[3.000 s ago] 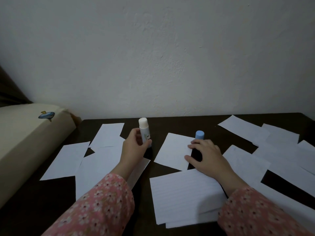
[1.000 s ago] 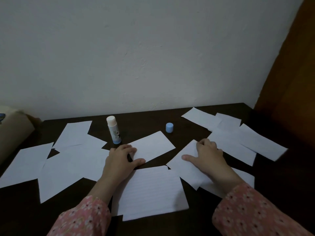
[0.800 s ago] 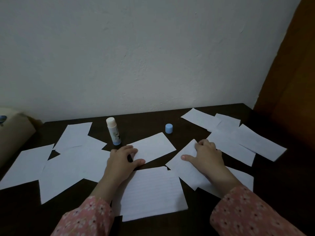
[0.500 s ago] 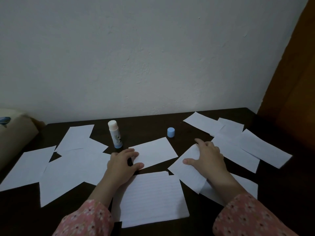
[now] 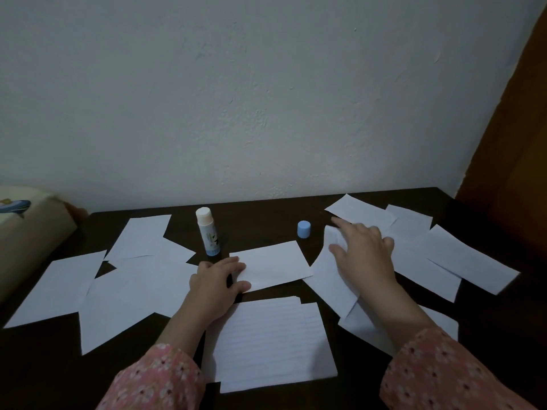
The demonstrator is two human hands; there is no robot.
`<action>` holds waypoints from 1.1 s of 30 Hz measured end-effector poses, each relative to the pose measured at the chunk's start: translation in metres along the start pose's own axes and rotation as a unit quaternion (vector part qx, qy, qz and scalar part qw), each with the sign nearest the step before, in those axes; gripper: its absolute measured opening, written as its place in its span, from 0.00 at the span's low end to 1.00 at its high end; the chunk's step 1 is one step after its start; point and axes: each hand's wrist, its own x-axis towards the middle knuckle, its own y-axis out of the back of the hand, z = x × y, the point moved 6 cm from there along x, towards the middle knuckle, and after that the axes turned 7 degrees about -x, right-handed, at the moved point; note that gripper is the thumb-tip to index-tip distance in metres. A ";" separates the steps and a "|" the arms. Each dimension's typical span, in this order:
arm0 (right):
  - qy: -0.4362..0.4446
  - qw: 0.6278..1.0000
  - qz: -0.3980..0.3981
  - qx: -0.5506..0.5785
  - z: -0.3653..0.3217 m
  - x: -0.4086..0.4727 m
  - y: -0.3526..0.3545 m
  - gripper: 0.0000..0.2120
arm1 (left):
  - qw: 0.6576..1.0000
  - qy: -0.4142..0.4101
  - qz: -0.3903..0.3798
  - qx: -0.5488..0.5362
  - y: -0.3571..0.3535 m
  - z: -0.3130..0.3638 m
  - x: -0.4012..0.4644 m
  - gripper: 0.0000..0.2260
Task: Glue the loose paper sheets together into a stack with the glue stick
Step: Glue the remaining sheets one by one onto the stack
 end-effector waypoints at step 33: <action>-0.067 0.914 -0.132 0.378 -0.050 0.023 -0.052 0.19 | 0.905 0.124 0.138 -0.383 0.011 -0.012 0.000 0.17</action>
